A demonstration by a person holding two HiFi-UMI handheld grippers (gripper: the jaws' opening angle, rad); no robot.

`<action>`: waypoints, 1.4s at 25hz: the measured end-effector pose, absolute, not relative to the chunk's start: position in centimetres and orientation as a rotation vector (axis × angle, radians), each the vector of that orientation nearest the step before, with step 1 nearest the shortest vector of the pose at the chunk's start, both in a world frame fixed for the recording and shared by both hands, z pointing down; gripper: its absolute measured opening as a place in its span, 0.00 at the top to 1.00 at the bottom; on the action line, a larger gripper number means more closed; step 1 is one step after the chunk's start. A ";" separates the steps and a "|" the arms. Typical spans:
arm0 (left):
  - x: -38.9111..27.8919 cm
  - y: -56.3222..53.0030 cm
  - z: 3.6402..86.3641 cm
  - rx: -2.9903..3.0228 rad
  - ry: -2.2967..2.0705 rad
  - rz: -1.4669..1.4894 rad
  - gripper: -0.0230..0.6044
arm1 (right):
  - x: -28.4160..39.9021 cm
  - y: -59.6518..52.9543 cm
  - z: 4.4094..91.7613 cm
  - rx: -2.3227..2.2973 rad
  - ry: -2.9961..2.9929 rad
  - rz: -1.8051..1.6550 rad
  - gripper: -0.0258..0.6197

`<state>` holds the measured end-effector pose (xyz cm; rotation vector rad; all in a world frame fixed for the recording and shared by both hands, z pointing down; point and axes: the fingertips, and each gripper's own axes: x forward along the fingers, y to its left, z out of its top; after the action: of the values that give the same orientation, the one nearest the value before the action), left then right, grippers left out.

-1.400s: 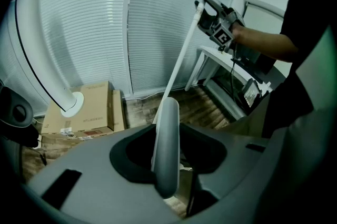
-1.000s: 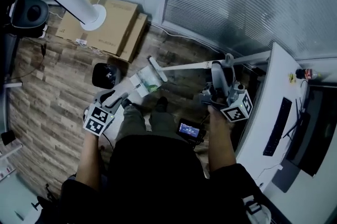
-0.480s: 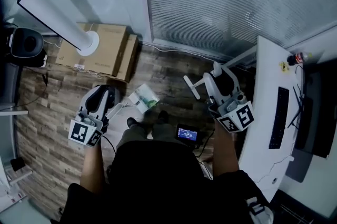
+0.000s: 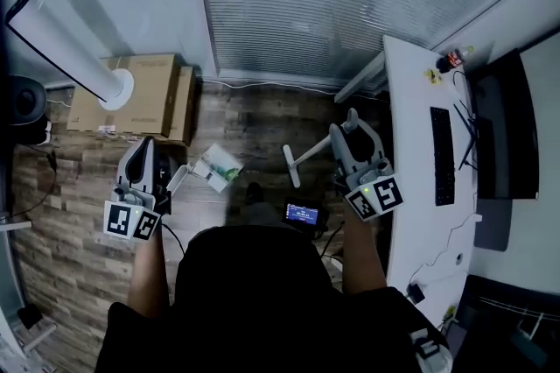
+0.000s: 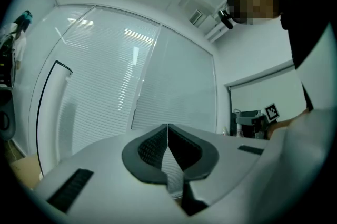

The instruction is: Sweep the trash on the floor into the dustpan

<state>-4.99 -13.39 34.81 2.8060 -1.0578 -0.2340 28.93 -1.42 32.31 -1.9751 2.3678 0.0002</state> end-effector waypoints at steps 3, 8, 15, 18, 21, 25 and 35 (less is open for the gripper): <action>-6.4 -11.2 34.7 2.810 -1.011 -0.251 0.97 | 26.9 1.1 33.7 -2.005 2.337 -0.066 0.79; -9.5 -7.5 36.4 2.849 -0.942 -0.123 0.97 | 22.3 4.4 35.1 -1.964 2.322 -0.142 0.79; -14.4 -1.5 36.0 2.892 -0.978 -0.178 0.97 | 15.9 8.6 34.6 -1.942 2.298 -0.110 0.80; -16.1 0.0 36.2 2.867 -1.041 -0.228 0.97 | 13.6 9.8 34.8 -1.930 2.317 -0.096 0.80; -17.2 0.8 36.7 2.801 -1.098 -0.262 0.97 | 12.0 10.7 35.0 -1.931 2.354 -0.089 0.80; -16.8 2.4 36.6 2.786 -1.095 -0.263 0.97 | 11.7 12.2 35.1 -1.896 2.381 -0.079 0.80; -11.1 7.6 35.5 2.835 -1.072 -0.176 0.97 | 15.2 17.2 35.2 -1.895 2.408 -0.032 0.80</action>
<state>-11.11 7.63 35.46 2.8348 -1.0715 -0.1762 15.24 17.22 35.16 -1.8955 2.4080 -0.0316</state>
